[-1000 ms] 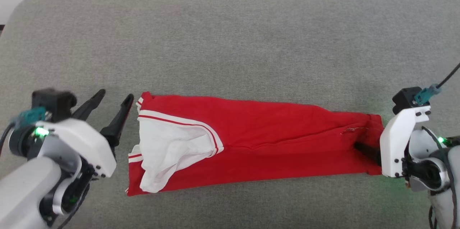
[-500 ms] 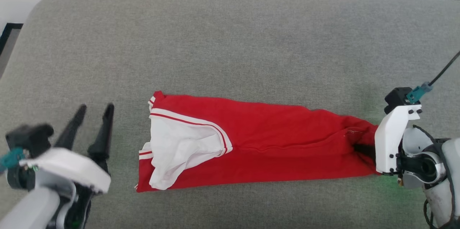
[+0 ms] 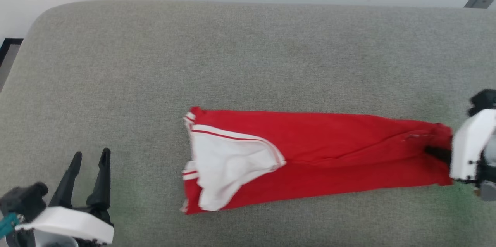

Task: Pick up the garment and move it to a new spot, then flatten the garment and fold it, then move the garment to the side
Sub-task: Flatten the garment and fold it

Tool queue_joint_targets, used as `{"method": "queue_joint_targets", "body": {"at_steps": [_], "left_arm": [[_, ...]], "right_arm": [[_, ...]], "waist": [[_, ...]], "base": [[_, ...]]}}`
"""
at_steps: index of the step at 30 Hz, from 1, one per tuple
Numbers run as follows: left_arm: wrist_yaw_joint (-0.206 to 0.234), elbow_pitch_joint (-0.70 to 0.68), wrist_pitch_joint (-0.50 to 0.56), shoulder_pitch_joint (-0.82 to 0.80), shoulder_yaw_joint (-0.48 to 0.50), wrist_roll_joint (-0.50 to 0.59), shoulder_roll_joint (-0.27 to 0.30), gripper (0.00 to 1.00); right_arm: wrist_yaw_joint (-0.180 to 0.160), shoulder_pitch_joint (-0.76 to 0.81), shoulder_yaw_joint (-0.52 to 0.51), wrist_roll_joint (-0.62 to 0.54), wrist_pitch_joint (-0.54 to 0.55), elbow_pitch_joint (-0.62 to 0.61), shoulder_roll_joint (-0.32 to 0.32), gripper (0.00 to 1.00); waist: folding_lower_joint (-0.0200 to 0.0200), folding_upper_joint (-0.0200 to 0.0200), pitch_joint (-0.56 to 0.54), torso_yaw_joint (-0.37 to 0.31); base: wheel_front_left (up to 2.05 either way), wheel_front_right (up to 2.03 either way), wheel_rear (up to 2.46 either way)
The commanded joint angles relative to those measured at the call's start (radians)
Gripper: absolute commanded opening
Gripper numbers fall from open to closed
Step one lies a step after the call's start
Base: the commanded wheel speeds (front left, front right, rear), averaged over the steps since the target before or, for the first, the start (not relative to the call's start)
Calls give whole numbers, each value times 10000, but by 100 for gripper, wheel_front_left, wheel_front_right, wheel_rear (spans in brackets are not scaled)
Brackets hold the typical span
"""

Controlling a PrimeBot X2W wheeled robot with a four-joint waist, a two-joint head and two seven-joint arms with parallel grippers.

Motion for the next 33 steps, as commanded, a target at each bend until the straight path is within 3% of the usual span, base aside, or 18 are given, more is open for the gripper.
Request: {"method": "queue_joint_targets", "body": {"at_steps": [1,11,15,28,33], "left_arm": [[-206,-14,-49,279,341,340,-252,100],[-964,134,-50,896,1610,1490,-1550,100],[-1085,271,-50,867,1707,1684,-1763,100],[-1151,254,-50,1034,1645,1667,-1901,100],[-1153,317,-51,923,1422,1619,-1806,100]], "right_arm": [[-4,108,-239,-111,-13,63,-226,0],[-4,-23,-1688,-953,-25,868,-1223,0],[-4,-104,-1772,-1181,67,952,-1152,0],[-2,858,-320,-46,700,-2595,-250,0],[-2,813,528,-31,833,-3182,163,0]], "waist": [[0,0,-70,-50],[0,0,-248,-210],[0,0,-325,-235],[0,0,-604,-113],[0,0,-625,138]], "base": [[0,0,0],[0,0,0],[0,0,0],[0,0,0],[0,0,0]]}}
